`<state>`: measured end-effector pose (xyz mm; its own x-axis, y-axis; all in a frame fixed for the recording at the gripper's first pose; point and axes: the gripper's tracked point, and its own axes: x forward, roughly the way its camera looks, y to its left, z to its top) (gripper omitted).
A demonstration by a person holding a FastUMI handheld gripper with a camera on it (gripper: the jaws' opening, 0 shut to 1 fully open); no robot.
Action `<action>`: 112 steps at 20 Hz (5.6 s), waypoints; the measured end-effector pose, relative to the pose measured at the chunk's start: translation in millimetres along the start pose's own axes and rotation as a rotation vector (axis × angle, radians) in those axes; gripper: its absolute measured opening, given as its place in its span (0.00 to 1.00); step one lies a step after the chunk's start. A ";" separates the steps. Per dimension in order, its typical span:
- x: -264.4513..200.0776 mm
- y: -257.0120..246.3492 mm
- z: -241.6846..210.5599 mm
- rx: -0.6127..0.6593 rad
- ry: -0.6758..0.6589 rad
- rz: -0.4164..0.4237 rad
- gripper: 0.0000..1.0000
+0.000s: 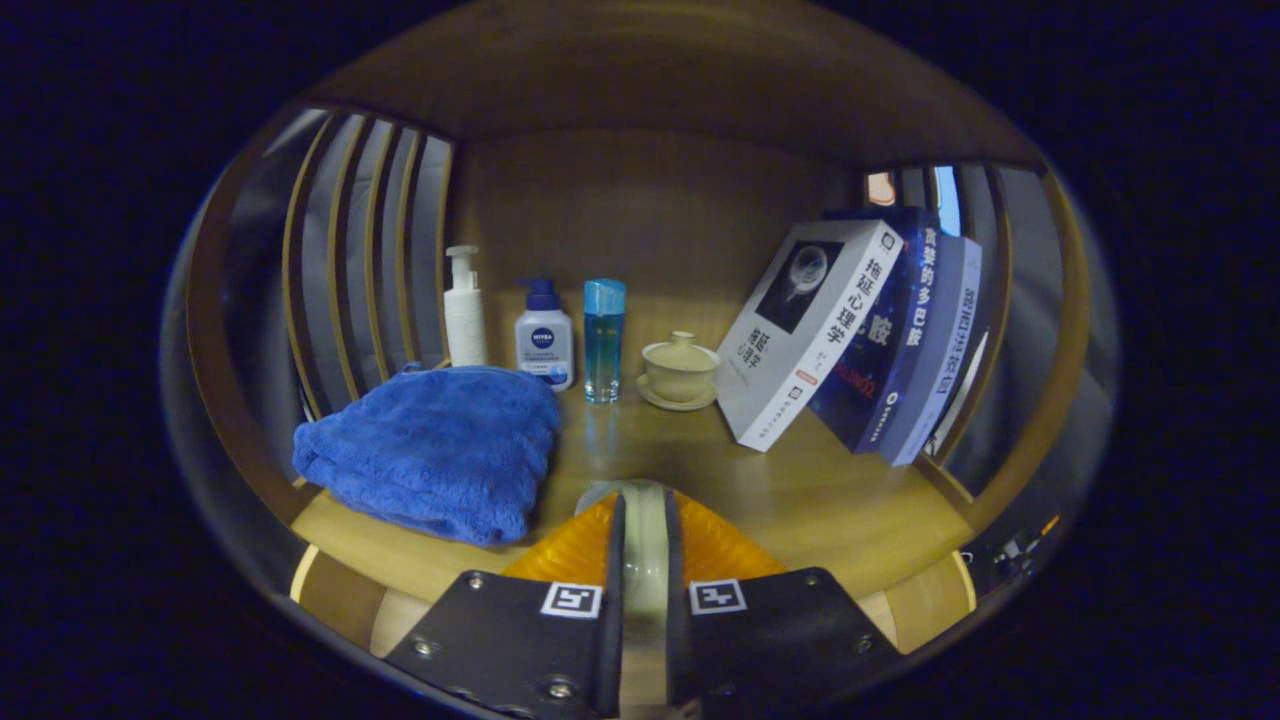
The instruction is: Pull open the drawer, take out the items inside it, and place them on the countertop above the cabinet.
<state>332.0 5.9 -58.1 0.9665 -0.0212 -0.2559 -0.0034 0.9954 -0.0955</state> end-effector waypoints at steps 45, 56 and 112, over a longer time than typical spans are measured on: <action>-313.5 -26.0 -78.2 0.049 -0.325 0.025 0.99; -295.9 -43.7 -193.4 0.047 -0.213 0.005 0.99; -46.0 -7.6 -167.1 0.045 -0.179 0.022 0.98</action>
<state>244.7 -16.3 -206.4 0.9965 0.0140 -0.0821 -0.0180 0.9987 -0.0479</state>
